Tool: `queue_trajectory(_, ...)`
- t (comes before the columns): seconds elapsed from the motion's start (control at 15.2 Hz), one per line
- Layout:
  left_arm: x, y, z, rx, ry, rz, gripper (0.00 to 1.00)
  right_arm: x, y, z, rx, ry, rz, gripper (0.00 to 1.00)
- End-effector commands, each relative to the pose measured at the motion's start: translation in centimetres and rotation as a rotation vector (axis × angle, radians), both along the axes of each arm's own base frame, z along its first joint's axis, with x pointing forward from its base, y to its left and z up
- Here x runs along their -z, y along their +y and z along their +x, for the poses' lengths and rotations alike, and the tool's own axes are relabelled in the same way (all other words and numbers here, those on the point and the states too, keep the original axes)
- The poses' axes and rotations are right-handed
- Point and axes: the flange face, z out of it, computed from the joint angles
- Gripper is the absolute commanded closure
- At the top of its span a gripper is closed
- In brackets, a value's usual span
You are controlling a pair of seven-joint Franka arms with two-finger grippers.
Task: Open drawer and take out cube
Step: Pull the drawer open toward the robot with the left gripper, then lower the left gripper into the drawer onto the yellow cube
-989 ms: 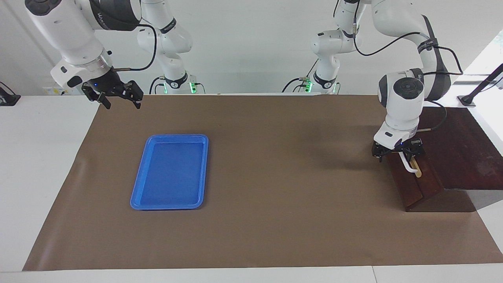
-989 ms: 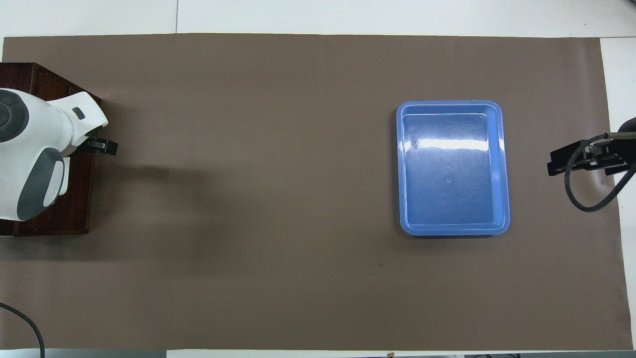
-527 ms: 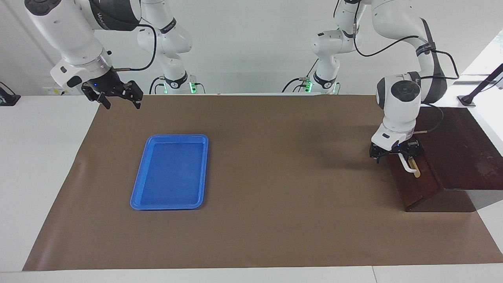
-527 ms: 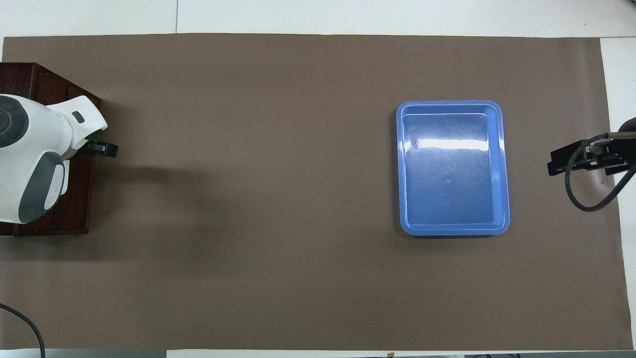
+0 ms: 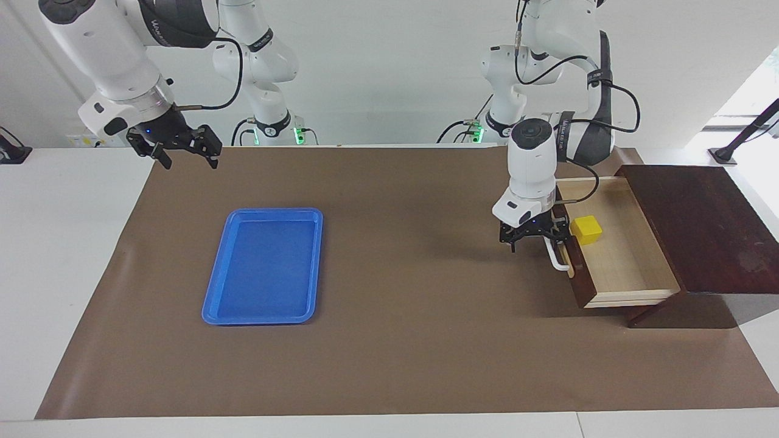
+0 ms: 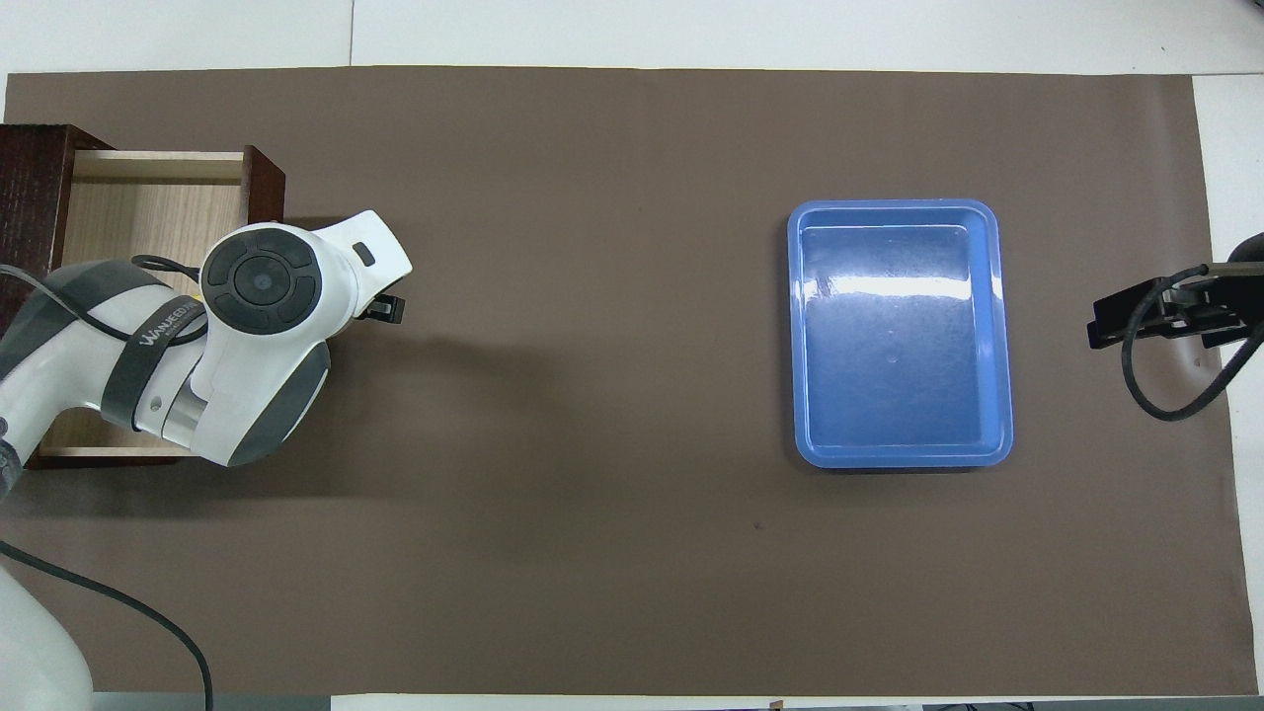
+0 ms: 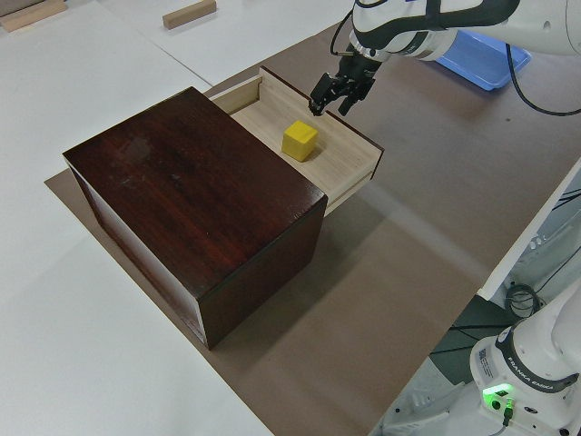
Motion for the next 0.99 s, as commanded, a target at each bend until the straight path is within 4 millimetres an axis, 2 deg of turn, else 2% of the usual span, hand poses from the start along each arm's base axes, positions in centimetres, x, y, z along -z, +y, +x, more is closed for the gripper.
queue_trajectory(0.0, -0.9, 0.5, 0.5, -0.031, 0.014, 0.011, 0.00, -0.3, -0.5, -0.1, -0.022, -0.018, -0.008, 0.00)
queue_trajectory(0.13, -4.1, -0.3, 2.1, -0.119, 0.059, -0.036, 0.00, -0.3, -0.5, -0.1, -0.023, -0.018, -0.008, 0.00)
queue_trajectory(0.26, -9.0, 0.0, 3.8, -0.239, 0.101, -0.110, 0.00, -0.3, -0.5, -0.1, -0.023, -0.018, -0.006, 0.00)
queue_trajectory(0.33, -11.3, 0.7, 4.6, -0.301, 0.096, -0.121, 0.00, -0.3, -0.5, -0.1, -0.025, -0.018, -0.006, 0.00)
queue_trajectory(0.4, -12.6, 1.7, 4.9, -0.360, 0.082, -0.138, 0.00, -0.3, -0.5, -0.1, -0.025, -0.018, -0.006, 0.00)
queue_trajectory(0.46, -13.5, 4.1, 5.3, -0.454, 0.071, -0.188, 0.00, -0.3, -0.5, -0.1, -0.023, -0.018, -0.006, 0.00)
queue_trajectory(0.53, -14.3, 6.7, 5.4, -0.577, 0.067, -0.248, 0.00, -0.3, -0.5, -0.1, -0.023, -0.018, -0.006, 0.00)
queue_trajectory(0.59, -14.4, 8.5, 5.3, -0.685, 0.053, -0.271, 0.00, -0.3, -0.5, -0.1, -0.023, -0.018, -0.008, 0.00)
queue_trajectory(0.66, -13.7, 10.0, 5.0, -0.807, 0.039, -0.273, 0.00, -0.3, -0.4, -0.1, -0.025, -0.018, -0.006, 0.00)
queue_trajectory(0.92, -12.5, 12.6, 4.5, -0.994, -0.022, -0.293, 0.00, -0.3, -0.4, -0.1, -0.022, -0.018, -0.005, 0.00)
